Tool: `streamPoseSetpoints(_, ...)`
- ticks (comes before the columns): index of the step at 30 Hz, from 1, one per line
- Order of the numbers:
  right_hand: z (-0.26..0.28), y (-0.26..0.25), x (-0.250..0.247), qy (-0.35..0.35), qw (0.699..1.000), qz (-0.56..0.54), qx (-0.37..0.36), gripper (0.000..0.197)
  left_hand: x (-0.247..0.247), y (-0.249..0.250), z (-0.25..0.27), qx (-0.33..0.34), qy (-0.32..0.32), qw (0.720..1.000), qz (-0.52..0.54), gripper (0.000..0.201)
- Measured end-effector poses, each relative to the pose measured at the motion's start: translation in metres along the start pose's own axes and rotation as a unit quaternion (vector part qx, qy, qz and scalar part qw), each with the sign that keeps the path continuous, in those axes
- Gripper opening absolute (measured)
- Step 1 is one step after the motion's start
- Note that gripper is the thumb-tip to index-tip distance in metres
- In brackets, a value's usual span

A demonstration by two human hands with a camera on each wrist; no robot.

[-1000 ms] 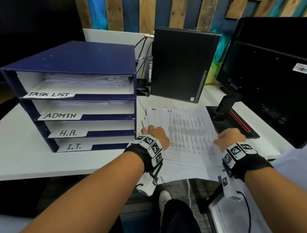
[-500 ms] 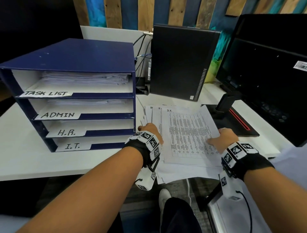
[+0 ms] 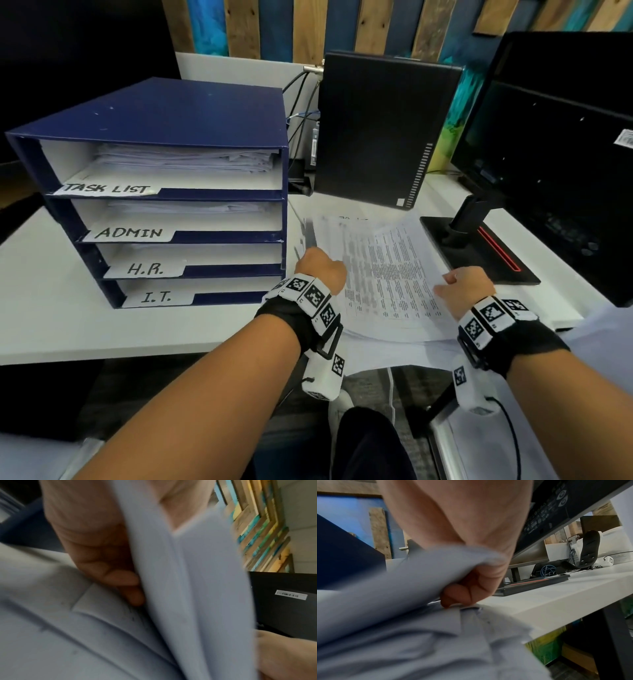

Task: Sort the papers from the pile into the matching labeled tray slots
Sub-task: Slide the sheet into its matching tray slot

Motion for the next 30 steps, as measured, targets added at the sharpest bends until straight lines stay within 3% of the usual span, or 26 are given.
streamPoseSetpoints(2, 0.002, 0.0, 0.001, -0.018, 1.0, -0.001, -0.016, 0.019, -0.001, 0.0, -0.001, 0.007, 0.007, 1.0, -0.022, 0.025)
streamPoseSetpoints(5, -0.001, 0.002, -0.004, -0.019, 0.999, -0.034, -0.029, 0.014, -0.001, -0.006, 0.004, 0.059, 0.012, 0.998, 0.016, 0.011)
streamPoseSetpoints(7, -0.002, 0.004, -0.007, -0.007, 0.996, -0.088, -0.033, 0.015, -0.004, -0.014, 0.01, 0.093, 0.01, 0.994, 0.064, 0.019)
streamPoseSetpoints(12, 0.001, 0.013, -0.016, -0.064, 0.947, -0.308, -0.06, 0.057, -0.017, -0.028, 0.027, 0.136, -0.066, 0.972, 0.179, 0.027)
streamPoseSetpoints(16, 0.038, 0.004, -0.031, -0.07, 0.914, -0.384, -0.11, 0.041, -0.031, -0.041, 0.047, 0.141, -0.094, 0.949, 0.265, 0.024)
streamPoseSetpoints(18, 0.064, -0.002, -0.034, -0.077, 0.898, -0.414, -0.13, 0.033, -0.04, -0.047, 0.06, 0.16, -0.077, 0.946, 0.271, 0.02)
streamPoseSetpoints(22, 0.111, -0.016, -0.021, -0.083, 0.89, -0.415, -0.17, 0.035, -0.057, -0.068, 0.081, 0.213, 0.031, 0.96, 0.177, 0.021)
streamPoseSetpoints(25, 0.135, -0.023, 0.0, -0.096, 0.898, -0.386, -0.186, 0.015, -0.071, -0.085, 0.092, 0.212, 0.068, 0.965, 0.139, 0.022)
streamPoseSetpoints(30, 0.167, -0.033, 0.034, -0.177, 0.869, -0.425, -0.181, 0.026, -0.104, -0.125, 0.111, 0.161, 0.114, 0.972, 0.131, 0.02)
Point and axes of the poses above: each hand's wrist, its own z-axis away from the middle knuckle, its own x-axis out of the palm, y = z × x, the point moved 1 cm from there along -z, towards the middle knuckle, and after that the axes turned 5 degrees about z, right-handed, at the moved point
